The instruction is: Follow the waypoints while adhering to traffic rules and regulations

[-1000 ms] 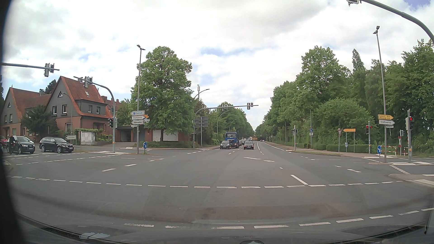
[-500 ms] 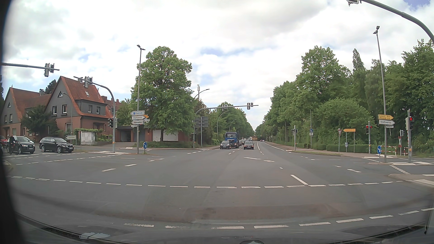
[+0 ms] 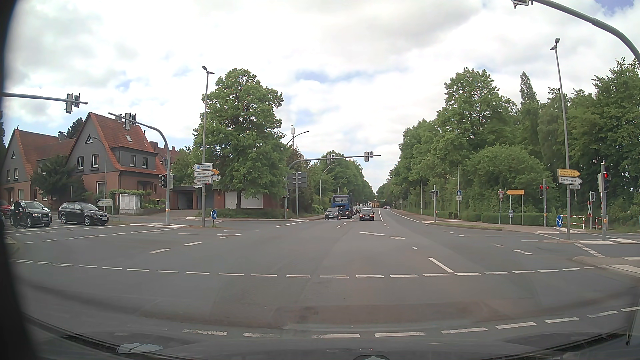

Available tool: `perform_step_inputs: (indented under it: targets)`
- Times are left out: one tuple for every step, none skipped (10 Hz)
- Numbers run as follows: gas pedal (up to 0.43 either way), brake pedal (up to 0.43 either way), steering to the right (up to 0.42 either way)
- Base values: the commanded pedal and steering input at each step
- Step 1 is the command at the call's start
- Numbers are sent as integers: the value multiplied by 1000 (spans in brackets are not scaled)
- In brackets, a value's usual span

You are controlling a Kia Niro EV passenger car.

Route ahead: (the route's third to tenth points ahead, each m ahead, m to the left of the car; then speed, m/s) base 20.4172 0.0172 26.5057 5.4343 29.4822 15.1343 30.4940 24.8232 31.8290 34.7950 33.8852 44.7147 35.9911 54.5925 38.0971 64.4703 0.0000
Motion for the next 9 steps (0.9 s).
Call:
perform_step_inputs:
  targets:
    - [0, 0, 8]
    - [0, 0, 8]
    - [0, 0, 8]
    - [0, 0, 8]
    - [0, 0, 8]
    - [0, 0, 8]
    - [0, 0, 8]
    - [0, 0, 8]
    - [0, 0, 8]
